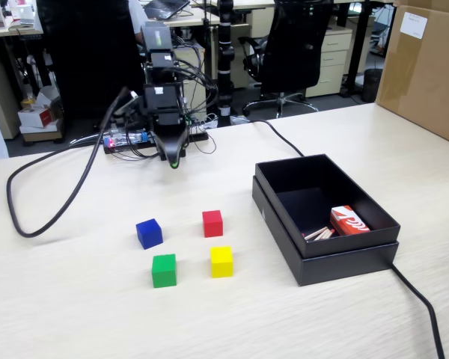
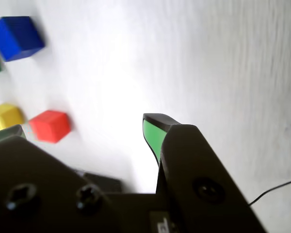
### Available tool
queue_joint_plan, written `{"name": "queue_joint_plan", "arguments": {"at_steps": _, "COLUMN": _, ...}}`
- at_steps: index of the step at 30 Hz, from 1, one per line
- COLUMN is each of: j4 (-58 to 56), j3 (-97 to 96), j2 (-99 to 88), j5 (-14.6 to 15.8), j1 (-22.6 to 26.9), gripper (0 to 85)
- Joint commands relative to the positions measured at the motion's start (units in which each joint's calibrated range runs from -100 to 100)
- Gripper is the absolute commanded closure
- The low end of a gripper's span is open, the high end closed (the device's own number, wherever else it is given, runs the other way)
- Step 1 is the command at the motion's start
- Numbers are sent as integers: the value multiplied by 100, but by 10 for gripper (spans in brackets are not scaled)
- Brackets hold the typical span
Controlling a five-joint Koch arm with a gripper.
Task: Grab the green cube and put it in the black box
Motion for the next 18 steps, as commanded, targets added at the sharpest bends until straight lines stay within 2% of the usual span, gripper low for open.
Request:
{"name": "queue_joint_plan", "arguments": {"at_steps": 1, "j4": -549, "j3": 1123, "j2": 697, "j5": 59, "j1": -34, "gripper": 382}}
{"name": "queue_joint_plan", "arguments": {"at_steps": 7, "j4": -1491, "j3": 3499, "j2": 2705, "j5": 59, "j1": -147, "gripper": 383}}
{"name": "queue_joint_plan", "arguments": {"at_steps": 18, "j4": -1474, "j3": 6989, "j2": 6927, "j5": 103, "j1": -308, "gripper": 382}}
